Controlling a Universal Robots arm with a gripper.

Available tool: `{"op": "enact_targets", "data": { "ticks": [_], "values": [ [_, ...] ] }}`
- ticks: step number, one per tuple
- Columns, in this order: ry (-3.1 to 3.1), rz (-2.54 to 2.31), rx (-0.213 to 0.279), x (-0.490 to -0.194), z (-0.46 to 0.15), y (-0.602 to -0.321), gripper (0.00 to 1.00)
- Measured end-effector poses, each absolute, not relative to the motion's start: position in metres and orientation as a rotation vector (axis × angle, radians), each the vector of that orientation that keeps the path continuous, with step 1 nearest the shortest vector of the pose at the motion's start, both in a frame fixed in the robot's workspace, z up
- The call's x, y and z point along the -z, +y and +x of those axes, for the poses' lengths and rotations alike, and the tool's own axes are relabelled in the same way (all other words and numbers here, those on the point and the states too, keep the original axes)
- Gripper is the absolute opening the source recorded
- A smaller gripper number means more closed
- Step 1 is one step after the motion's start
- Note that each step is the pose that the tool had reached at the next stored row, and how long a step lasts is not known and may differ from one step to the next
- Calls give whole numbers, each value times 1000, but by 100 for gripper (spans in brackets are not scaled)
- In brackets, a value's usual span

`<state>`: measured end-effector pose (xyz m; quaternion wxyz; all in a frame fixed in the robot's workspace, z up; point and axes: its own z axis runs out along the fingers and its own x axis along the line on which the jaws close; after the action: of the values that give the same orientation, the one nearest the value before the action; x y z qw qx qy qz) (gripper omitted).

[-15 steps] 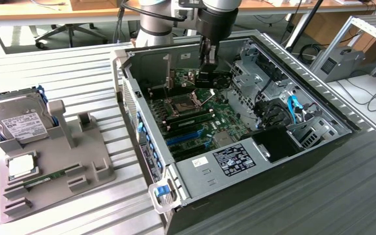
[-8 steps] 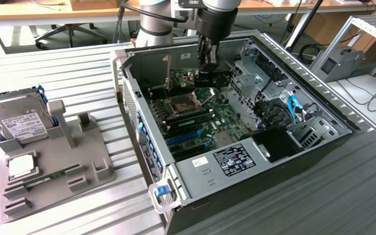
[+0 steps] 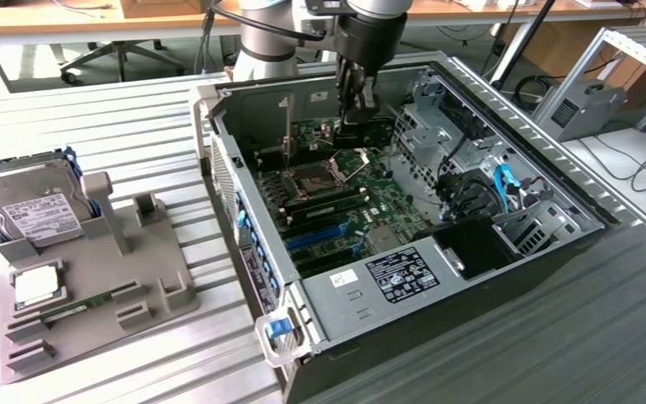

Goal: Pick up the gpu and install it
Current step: 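Insert the gpu into the slot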

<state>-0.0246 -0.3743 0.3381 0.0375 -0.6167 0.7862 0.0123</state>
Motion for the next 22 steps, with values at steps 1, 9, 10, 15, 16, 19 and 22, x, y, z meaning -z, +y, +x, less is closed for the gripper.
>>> {"op": "enact_targets", "data": {
  "ticks": [1, 9, 10, 15, 16, 19, 22],
  "values": [
    [2405, -1903, -38, -338, -25, -374, 26],
    [2349, -1974, -40, -338, -25, -373, 26],
    [2342, -1981, -40, -338, -25, -373, 26],
    [2301, -2031, -41, -338, -25, -371, 26],
    [2289, -2046, -42, -338, -25, -371, 26],
    [2266, -2073, -42, -338, -25, -370, 26],
    [2244, -2097, -43, -338, -25, -370, 26]
  ]
}}
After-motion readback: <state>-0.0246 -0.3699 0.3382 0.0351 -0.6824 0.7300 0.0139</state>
